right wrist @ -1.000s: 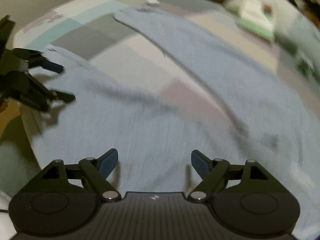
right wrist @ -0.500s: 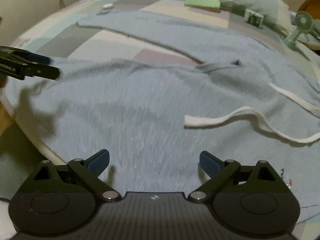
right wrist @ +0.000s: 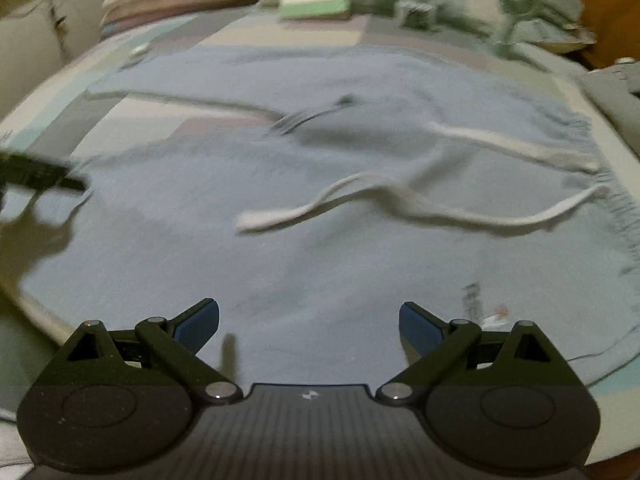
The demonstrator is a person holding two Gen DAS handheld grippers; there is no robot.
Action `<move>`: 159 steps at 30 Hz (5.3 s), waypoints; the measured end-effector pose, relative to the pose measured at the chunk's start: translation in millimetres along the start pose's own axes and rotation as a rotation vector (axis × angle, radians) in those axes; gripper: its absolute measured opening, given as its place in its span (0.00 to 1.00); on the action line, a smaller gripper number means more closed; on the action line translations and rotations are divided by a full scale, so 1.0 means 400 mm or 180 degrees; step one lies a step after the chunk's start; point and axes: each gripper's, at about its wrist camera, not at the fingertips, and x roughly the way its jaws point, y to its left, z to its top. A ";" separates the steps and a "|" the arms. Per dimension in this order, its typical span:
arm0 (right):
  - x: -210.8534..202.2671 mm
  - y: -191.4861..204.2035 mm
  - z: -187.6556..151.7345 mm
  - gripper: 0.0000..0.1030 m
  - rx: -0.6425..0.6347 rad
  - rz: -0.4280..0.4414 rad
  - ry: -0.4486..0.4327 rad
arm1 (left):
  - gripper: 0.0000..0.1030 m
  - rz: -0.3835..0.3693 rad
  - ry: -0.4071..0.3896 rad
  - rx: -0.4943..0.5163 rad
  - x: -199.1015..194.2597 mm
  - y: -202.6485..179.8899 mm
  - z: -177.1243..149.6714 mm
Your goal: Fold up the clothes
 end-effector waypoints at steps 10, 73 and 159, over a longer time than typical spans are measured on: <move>0.078 -0.202 -0.009 0.98 0.0313 -0.0507 -0.0144 | 0.90 -0.0555 -0.0192 0.0221 0.000 -0.185 0.014; 0.138 -0.186 0.239 1.00 0.0242 0.0561 -0.0137 | 0.91 0.0169 -0.0257 0.0340 -0.015 -0.320 -0.066; 0.025 -0.384 -0.022 1.00 0.1179 -0.0203 -0.0732 | 0.11 -0.0405 -0.0511 -0.1623 0.348 -0.029 0.316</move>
